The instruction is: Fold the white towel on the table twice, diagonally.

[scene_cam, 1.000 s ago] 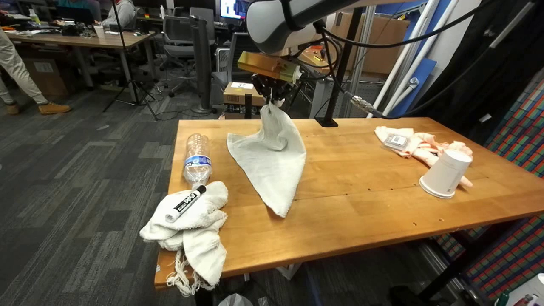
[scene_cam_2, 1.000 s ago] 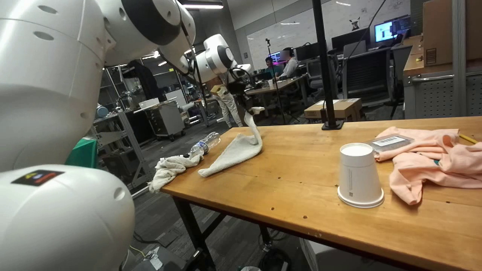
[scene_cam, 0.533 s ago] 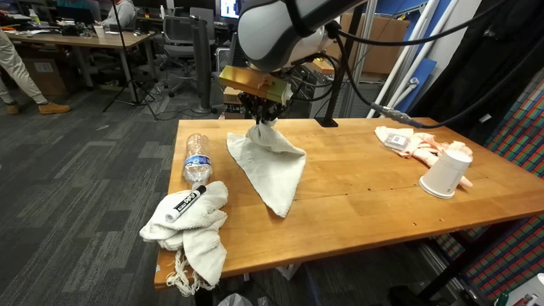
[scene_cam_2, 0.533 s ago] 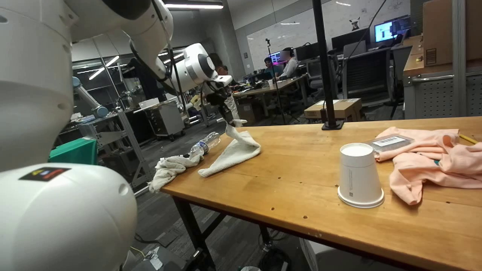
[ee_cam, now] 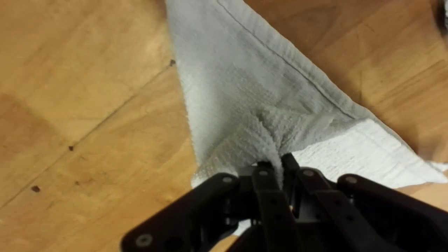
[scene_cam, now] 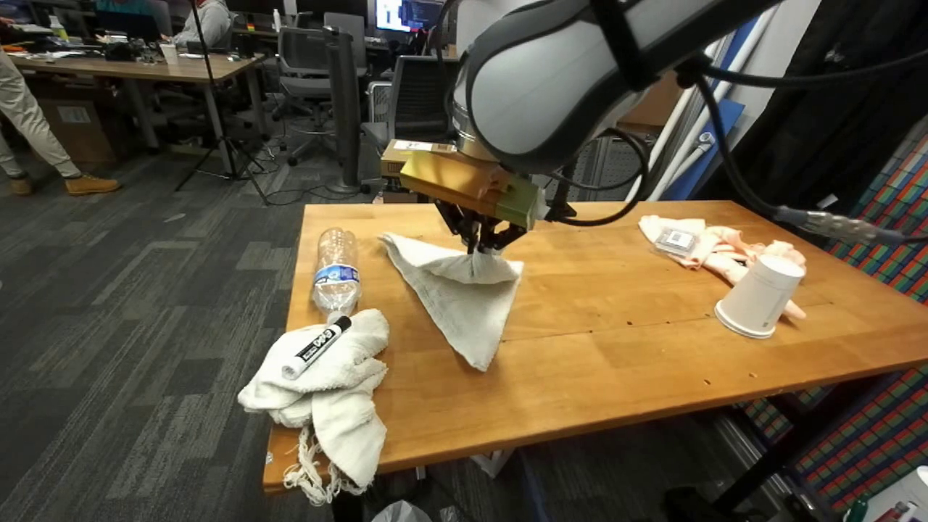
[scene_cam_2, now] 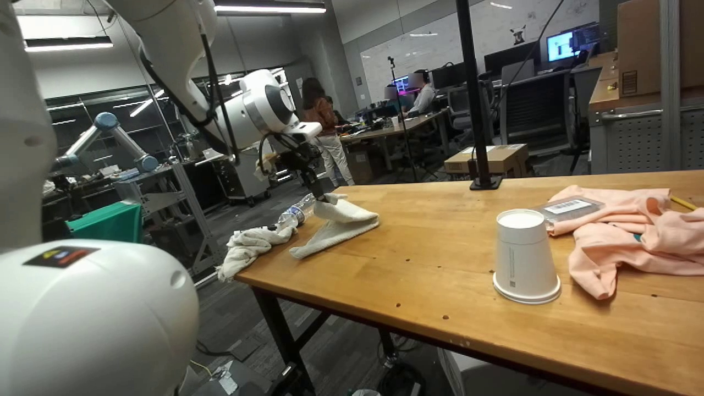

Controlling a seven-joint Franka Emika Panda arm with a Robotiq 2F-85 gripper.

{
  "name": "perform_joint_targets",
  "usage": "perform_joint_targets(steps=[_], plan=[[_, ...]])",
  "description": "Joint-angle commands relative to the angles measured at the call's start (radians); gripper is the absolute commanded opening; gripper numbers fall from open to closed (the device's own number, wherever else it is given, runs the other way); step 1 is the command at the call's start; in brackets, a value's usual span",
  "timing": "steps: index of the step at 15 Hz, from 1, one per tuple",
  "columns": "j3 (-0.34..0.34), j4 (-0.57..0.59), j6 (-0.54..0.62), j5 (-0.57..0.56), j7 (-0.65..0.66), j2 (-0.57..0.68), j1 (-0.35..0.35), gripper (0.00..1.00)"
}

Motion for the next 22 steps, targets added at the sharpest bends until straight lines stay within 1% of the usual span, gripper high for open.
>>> perform_joint_targets(steps=[1, 5, 9, 10, 11, 13, 18, 19, 21, 22], plan=[[0.070, -0.187, 0.059, -0.018, 0.076, -0.141, -0.047, 0.05], [0.133, -0.266, 0.061, -0.024, 0.118, -0.192, -0.078, 0.05], [0.178, -0.300, 0.054, -0.026, 0.133, -0.212, -0.100, 0.06], [0.186, -0.305, 0.055, -0.027, 0.141, -0.217, -0.105, 0.14], [0.192, -0.309, 0.054, -0.019, 0.138, -0.219, -0.109, 0.37], [0.201, -0.315, 0.051, -0.016, 0.141, -0.224, -0.118, 0.40], [0.209, -0.324, 0.051, -0.009, 0.150, -0.228, -0.134, 0.76], [0.210, -0.325, 0.051, -0.008, 0.152, -0.228, -0.136, 0.85], [0.210, -0.328, 0.052, -0.005, 0.155, -0.228, -0.139, 0.99], [0.210, -0.329, 0.054, 0.001, 0.153, -0.229, -0.140, 1.00]])
